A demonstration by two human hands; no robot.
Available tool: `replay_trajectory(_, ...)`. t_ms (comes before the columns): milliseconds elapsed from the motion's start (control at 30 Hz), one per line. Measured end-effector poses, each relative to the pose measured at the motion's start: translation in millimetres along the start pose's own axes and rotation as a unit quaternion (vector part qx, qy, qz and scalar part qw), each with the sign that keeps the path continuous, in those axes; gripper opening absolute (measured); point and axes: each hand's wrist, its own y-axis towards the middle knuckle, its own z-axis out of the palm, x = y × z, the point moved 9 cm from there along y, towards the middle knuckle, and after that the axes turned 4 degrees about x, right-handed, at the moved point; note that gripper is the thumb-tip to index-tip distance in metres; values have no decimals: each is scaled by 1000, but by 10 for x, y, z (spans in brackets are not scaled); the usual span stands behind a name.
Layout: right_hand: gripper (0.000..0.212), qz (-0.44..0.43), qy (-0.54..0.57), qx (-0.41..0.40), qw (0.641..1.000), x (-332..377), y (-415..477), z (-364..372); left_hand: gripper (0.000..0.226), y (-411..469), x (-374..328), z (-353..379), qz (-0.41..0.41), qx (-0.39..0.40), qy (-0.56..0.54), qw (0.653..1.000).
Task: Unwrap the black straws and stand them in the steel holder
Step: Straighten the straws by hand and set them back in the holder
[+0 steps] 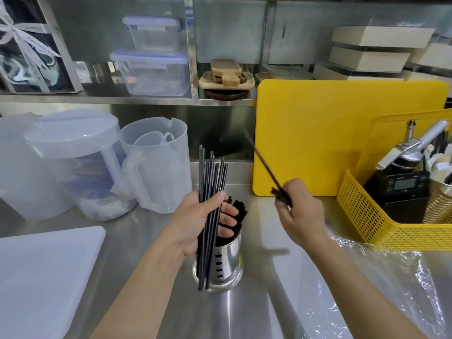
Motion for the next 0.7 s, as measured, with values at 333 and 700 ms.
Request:
replay_trajectory(333, 13, 148, 453, 107, 873, 223, -63, 349, 13, 101, 133, 74, -4, 5, -95, 995)
replay_trajectory(700, 33, -212, 248, 49, 944, 798, -138, 95, 18, 114, 267, 87, -64, 37, -84, 994)
